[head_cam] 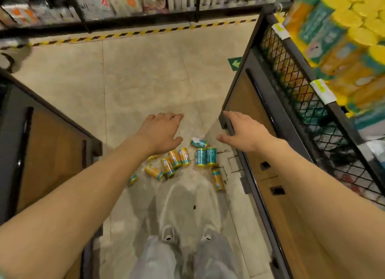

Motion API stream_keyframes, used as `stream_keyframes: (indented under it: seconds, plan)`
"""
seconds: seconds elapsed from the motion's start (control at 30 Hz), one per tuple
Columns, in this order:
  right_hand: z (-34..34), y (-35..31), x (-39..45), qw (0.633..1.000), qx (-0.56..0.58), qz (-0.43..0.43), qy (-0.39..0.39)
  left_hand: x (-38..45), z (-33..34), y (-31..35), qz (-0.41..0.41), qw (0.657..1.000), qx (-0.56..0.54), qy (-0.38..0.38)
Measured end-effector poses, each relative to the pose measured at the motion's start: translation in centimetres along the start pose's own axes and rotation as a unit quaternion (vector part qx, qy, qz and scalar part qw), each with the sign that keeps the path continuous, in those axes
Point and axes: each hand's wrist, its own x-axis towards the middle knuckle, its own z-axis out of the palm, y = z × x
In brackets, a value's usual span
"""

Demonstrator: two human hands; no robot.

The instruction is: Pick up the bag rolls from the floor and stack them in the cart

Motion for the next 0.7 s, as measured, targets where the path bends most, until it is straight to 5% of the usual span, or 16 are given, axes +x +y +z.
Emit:
stream_keyframes:
  seconds: [0.33, 0.7]
  plan:
    - [23.3, 11.6, 13.0, 0.999, -0.036, 0.019, -0.037, 15.5, 24.8, 2.4, 0.017, 1.0, -0.019, 0.002]
    - [51.5, 20.9, 23.3, 0.999, -0.01, 0.05, 0.008, 27.6, 54.8, 0.6, 0.033, 0.999, -0.024, 0.026]
